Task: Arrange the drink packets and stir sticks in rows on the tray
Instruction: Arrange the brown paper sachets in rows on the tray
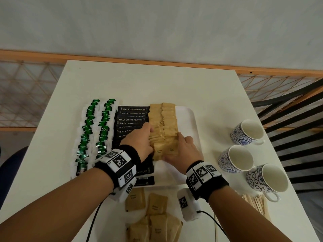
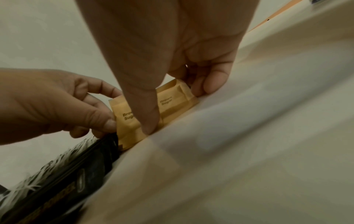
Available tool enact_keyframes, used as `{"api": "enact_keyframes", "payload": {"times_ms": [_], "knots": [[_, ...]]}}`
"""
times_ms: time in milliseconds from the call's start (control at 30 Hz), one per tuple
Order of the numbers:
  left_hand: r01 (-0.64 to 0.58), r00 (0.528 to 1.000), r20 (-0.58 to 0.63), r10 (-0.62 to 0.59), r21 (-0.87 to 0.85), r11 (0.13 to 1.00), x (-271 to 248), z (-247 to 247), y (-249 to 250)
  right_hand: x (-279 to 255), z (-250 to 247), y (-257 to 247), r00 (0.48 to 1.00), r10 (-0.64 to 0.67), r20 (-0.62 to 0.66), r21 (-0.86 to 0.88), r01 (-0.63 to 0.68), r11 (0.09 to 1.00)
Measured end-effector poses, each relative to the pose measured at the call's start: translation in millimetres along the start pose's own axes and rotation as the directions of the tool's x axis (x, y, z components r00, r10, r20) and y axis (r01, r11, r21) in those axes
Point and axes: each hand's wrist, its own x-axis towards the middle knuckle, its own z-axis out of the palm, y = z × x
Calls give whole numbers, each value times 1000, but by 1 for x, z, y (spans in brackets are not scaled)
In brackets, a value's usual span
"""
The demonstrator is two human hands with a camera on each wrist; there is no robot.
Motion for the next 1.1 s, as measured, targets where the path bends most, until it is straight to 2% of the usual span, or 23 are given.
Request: {"api": "enact_keyframes", "payload": {"times_ms": [267,467,567,667,967,1100], "knots": [[2,1000,17,-2,-8,1000,-13,-7,-11,-4,-1,2,999,29,36,0,-29,1000],[-110,987,136,83,200,974,-50,-18,-19,-12,-6,0,996,40,78,-4,-40,999],[-126,977,204,67,293,948,-62,-11,-24,-15,-6,1,995,44,88,8,-45,999],[-133,972,228,61,313,940,-69,-2,-29,-19,-7,5,996,47,78,18,-49,999],[-116,986,151,73,301,947,-75,3,-39,-46,-10,27,998,27,62,64,-30,997],[-104,992,91,83,254,962,-80,4,-42,-79,-21,24,994,-101,34,41,99,994]]}}
